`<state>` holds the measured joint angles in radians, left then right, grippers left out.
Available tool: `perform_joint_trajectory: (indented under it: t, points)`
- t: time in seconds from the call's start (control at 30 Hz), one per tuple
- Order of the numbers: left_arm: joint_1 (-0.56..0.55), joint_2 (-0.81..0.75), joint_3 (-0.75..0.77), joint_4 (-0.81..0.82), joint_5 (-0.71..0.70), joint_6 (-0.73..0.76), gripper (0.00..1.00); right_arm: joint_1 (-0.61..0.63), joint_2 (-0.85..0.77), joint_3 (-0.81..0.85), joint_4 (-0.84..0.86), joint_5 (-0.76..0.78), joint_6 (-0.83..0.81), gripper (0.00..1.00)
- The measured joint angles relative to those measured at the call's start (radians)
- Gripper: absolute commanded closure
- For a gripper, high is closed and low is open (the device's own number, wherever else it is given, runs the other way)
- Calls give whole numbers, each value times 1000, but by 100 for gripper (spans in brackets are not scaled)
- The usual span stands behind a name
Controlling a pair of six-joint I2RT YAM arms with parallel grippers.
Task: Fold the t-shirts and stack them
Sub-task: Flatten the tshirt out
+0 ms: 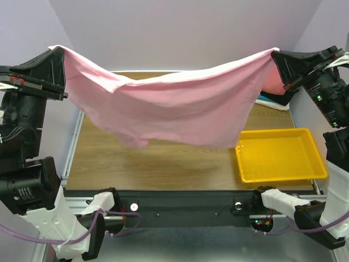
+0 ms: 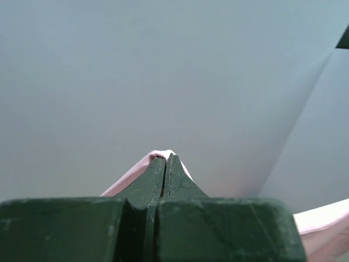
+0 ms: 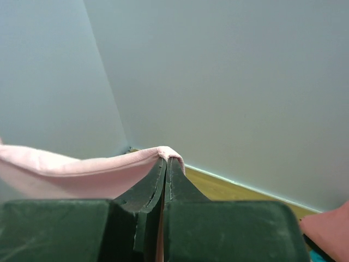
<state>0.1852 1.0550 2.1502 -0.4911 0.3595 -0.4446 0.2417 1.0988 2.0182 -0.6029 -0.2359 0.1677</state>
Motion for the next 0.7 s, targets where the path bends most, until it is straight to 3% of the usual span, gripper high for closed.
perform_joint_trajectory:
  t: [0.17,0.5,0.7]
  points:
    - [0,-4,-73,85,29,-41,100,0,22,-14,17,23,20,100]
    - [-3,158,-535,146,24,-75,100,0,235,-303,7,117,47,99]
    - [-14,243,-566,120,15,-68,100,0,327,-317,-6,135,49,99]
